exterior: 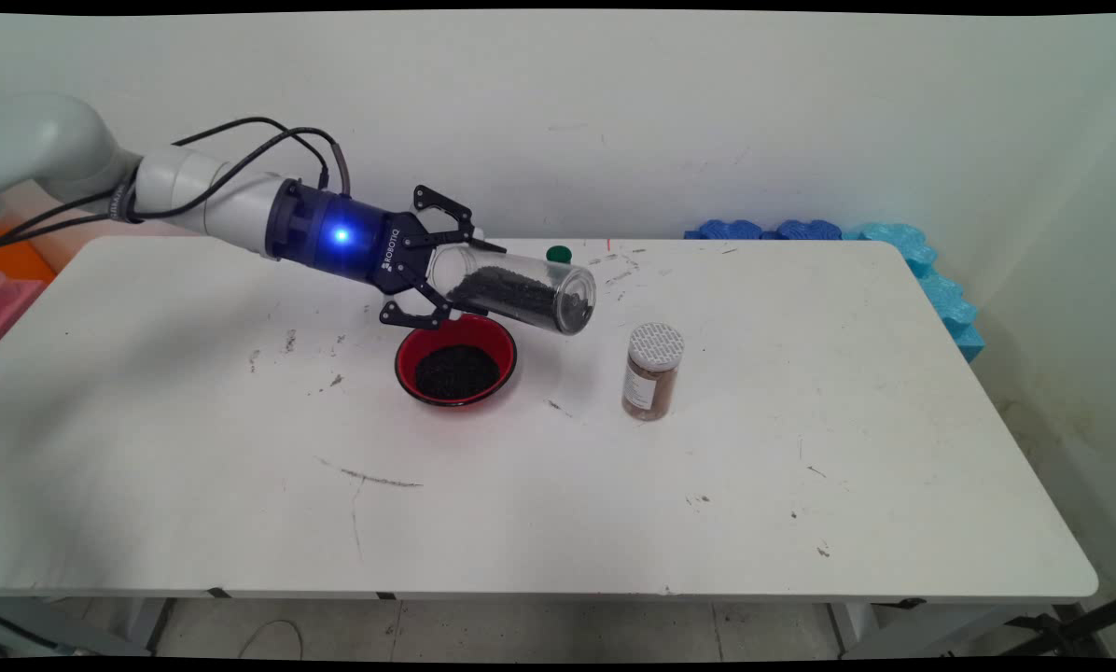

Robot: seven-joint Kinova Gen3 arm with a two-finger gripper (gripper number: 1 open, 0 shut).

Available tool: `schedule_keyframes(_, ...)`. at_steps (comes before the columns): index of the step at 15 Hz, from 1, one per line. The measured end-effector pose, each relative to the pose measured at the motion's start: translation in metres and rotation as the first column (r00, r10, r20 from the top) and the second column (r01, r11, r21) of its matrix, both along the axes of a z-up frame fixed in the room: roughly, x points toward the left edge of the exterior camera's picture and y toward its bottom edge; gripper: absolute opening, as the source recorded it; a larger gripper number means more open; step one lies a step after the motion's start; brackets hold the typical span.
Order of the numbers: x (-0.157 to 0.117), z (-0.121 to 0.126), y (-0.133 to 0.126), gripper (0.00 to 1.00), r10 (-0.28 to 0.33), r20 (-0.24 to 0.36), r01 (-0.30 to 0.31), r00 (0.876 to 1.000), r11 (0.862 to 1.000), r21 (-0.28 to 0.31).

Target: Pour the black seasoning powder in the red bowl

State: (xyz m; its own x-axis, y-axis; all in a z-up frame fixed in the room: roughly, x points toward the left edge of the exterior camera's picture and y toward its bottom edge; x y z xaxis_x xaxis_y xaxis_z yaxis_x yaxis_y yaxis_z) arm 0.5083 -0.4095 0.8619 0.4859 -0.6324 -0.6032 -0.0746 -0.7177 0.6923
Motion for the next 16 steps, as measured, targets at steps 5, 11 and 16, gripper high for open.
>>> schedule_keyframes(5,-0.0022,0.0028,-0.0016,0.00,-0.041,0.054,0.047,0.998,0.994,-0.100)
schedule_keyframes(11,-0.0047,0.0065,-0.0009,0.00,-0.094,0.128,0.121,0.987,0.968,-0.218)
schedule_keyframes(16,-0.0078,0.0105,0.0007,0.00,-0.140,0.197,0.199,0.970,0.925,-0.324)
